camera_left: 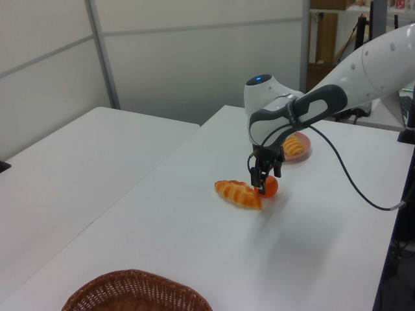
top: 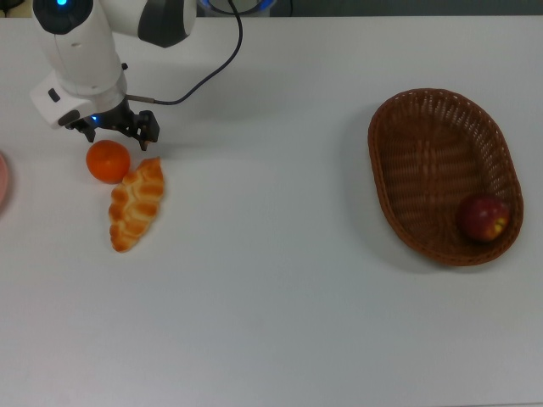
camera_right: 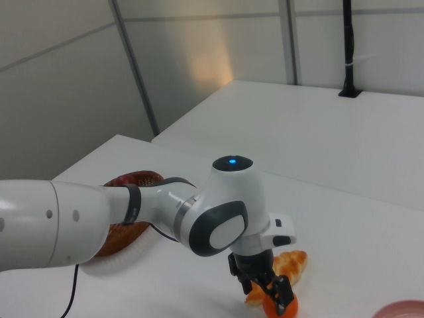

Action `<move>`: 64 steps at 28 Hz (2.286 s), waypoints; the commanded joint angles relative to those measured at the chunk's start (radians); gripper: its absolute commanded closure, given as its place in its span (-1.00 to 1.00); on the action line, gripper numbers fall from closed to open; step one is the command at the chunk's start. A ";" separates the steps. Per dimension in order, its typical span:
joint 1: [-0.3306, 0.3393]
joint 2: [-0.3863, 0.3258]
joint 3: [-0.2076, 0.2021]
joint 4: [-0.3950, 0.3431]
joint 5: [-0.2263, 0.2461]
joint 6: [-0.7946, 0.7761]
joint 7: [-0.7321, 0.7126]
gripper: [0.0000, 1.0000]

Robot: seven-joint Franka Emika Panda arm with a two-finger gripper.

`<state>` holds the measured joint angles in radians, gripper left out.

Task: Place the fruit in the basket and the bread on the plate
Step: 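Move to the orange and close the gripper on it, then lift the orange and lower it into the wicker basket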

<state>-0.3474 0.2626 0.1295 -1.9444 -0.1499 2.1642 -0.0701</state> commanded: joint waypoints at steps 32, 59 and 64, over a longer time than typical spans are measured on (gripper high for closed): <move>0.001 0.101 -0.015 0.087 -0.100 0.025 0.067 1.00; 0.516 0.041 0.117 0.300 0.000 -0.267 0.510 1.00; 0.619 0.072 0.117 0.344 -0.014 -0.267 0.588 1.00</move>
<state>0.1843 0.2958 0.2618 -1.6709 -0.1440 1.9210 0.4505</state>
